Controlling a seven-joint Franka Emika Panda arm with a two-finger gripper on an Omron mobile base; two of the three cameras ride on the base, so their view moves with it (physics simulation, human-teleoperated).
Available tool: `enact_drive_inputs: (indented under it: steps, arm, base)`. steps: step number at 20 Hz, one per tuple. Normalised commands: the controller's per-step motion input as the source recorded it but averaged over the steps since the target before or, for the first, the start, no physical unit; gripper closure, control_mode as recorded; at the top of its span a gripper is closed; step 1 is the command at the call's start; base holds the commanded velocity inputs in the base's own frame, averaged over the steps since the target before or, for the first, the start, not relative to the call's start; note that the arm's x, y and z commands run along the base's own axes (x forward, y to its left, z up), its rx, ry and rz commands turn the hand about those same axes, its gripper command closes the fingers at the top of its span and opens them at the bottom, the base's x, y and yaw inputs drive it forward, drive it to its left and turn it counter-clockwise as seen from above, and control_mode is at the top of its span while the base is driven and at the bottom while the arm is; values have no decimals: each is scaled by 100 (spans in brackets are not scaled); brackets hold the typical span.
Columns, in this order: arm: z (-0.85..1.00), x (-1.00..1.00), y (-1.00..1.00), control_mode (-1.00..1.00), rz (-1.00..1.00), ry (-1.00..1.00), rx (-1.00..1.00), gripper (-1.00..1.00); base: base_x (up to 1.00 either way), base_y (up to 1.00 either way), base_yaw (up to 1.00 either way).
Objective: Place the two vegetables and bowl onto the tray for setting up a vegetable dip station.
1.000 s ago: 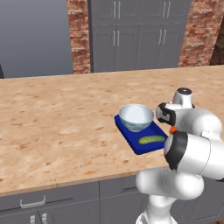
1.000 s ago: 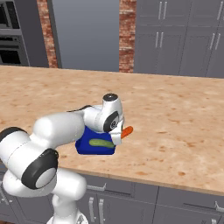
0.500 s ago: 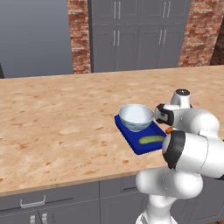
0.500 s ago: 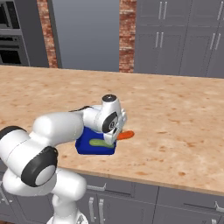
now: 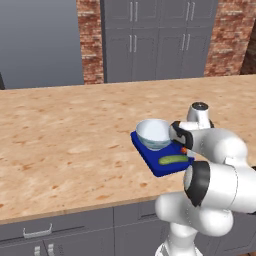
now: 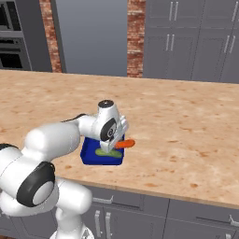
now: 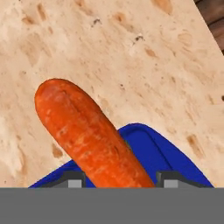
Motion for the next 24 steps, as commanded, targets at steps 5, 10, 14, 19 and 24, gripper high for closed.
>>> enact_drive_inputs:
  steps: [5,10,14,19,24]
  arm:
    - [0,2,74,-100,-18,0,-3,100]
    - [-11,10,36,-100,-8,0,-4,100]
    - [-12,1,3,-100,-4,-2,0,100]
    - [-24,9,0,-100,-2,-3,-2,100]
    - [-13,33,0,-100,0,-6,-4,100]
  base:
    - [0,0,0]
    - [0,0,0]
    - [0,0,0]
    - [0,0,0]
    - [0,0,0]
